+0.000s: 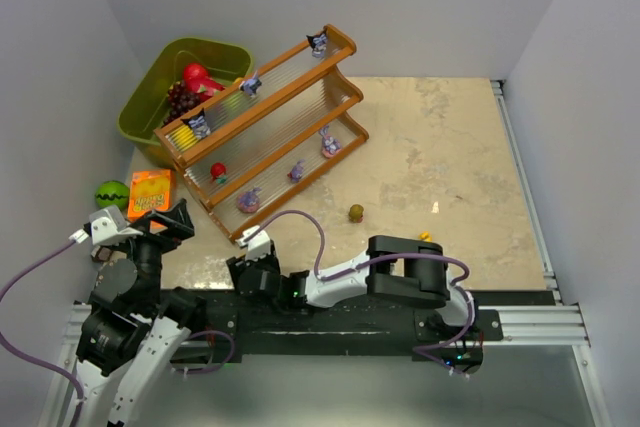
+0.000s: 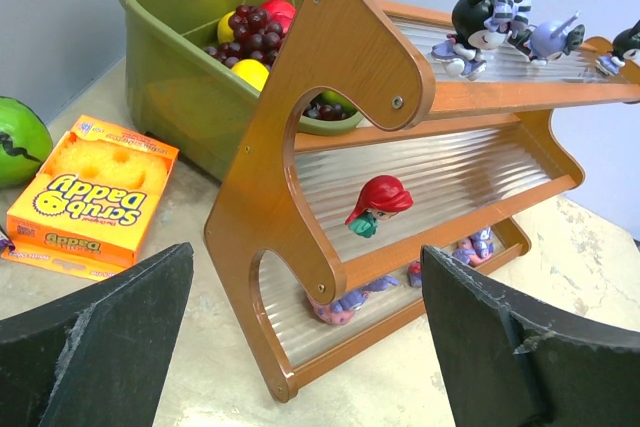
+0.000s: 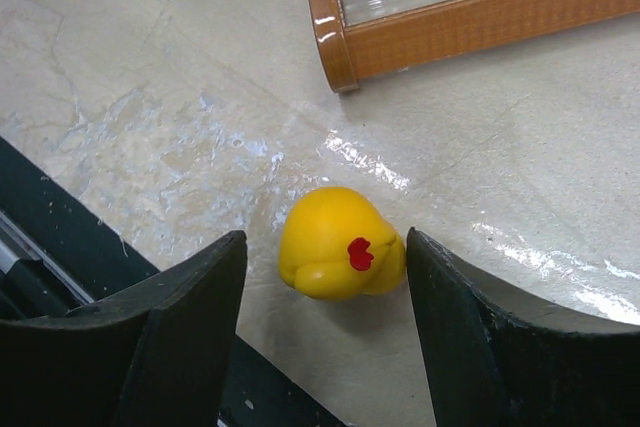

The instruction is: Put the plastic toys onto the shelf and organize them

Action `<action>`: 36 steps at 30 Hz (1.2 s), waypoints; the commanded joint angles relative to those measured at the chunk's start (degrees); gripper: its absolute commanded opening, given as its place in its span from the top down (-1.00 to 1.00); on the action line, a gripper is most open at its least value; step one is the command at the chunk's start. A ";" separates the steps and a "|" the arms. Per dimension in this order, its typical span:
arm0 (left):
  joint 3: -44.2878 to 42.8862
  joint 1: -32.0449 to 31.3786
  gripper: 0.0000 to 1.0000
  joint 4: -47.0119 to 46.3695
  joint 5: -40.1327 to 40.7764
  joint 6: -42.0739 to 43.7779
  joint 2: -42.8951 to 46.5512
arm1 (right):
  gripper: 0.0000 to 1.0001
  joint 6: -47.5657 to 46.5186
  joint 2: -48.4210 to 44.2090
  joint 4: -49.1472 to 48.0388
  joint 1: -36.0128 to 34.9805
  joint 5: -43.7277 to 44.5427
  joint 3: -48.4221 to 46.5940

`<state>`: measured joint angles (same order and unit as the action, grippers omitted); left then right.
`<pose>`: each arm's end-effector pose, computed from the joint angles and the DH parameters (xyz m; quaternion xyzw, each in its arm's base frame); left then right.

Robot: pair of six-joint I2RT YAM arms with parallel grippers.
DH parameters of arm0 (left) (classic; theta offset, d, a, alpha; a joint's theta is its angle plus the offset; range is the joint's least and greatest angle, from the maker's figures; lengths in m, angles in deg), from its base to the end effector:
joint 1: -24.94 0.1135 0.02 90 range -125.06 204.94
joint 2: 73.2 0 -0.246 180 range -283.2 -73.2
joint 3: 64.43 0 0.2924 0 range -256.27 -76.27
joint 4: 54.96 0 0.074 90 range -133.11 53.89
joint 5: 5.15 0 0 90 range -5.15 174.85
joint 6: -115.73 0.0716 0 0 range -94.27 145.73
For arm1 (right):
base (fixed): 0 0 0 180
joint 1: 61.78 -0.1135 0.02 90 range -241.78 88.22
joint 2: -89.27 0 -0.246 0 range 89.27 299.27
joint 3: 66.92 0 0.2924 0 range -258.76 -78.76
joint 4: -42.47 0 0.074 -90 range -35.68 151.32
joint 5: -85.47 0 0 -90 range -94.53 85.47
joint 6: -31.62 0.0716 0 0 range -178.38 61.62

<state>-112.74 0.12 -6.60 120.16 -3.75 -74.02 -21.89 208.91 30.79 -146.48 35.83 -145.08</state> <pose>0.1118 -0.0061 0.3306 -0.2402 0.6697 -0.1129 0.6936 0.0898 0.4660 0.0697 -0.1737 0.8119 0.2635 0.4911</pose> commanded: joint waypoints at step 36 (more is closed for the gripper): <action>-0.01 0.12 -0.99 -2.41 0.02 0.03 5.22 | 0.53 -17.23 -20.57 18.16 10.17 -1.76 -4.68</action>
<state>-112.74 0.12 -6.62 120.07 -3.72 -73.98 -31.20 193.61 45.74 -139.91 37.66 -148.38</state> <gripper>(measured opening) 0.995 0.451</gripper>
